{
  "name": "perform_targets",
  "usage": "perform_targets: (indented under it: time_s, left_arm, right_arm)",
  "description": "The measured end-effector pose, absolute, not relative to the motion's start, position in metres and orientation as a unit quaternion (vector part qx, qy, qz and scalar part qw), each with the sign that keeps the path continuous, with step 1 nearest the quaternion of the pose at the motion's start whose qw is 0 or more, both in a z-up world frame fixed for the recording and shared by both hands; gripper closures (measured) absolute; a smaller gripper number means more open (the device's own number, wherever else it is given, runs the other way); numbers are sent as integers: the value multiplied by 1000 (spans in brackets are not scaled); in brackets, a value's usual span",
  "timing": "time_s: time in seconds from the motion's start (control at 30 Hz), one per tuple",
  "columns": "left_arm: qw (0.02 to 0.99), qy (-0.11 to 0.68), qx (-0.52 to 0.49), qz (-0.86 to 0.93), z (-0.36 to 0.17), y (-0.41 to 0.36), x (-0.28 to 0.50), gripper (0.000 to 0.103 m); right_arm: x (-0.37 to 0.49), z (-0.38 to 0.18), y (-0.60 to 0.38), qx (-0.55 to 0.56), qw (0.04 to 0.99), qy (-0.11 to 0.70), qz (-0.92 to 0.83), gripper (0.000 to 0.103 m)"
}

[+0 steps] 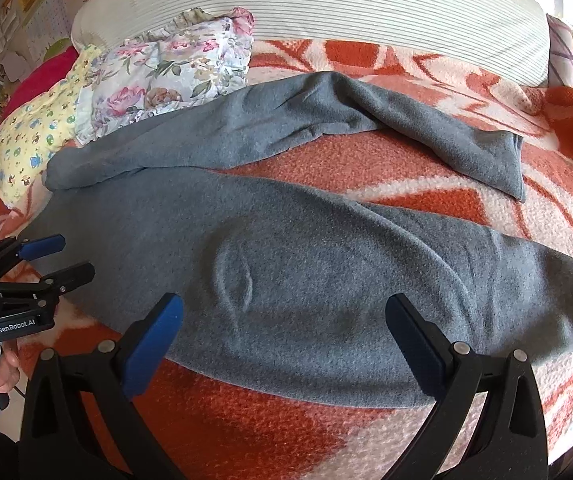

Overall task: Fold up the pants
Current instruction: 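Move both grippers toward the grey sweatpants leg cuffs, then grasp the cuff of one sweatpants leg with the right gripper while the left grasps the other cuff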

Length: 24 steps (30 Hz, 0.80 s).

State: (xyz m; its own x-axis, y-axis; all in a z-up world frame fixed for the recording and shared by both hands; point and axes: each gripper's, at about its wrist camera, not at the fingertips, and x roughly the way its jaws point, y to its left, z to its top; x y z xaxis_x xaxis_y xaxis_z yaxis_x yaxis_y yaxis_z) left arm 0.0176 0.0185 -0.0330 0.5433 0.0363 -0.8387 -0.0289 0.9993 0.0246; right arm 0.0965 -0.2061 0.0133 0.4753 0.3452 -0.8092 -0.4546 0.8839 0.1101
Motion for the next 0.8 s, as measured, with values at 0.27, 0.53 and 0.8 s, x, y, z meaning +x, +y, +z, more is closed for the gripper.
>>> perform_targets:
  time_s: [0.27, 0.53, 0.8]
  left_arm:
    - [885, 464, 22, -15, -18, 5, 49, 30]
    - [887, 457, 40, -48, -2, -3, 99, 30]
    - [886, 448, 84, -84, 8, -8, 171, 30]
  right_arm:
    - [128, 20, -252, -10, 864, 458, 208, 2]
    - [179, 35, -313, 72, 864, 469, 167, 2]
    - [238, 42, -351, 99, 871, 465, 125, 2]
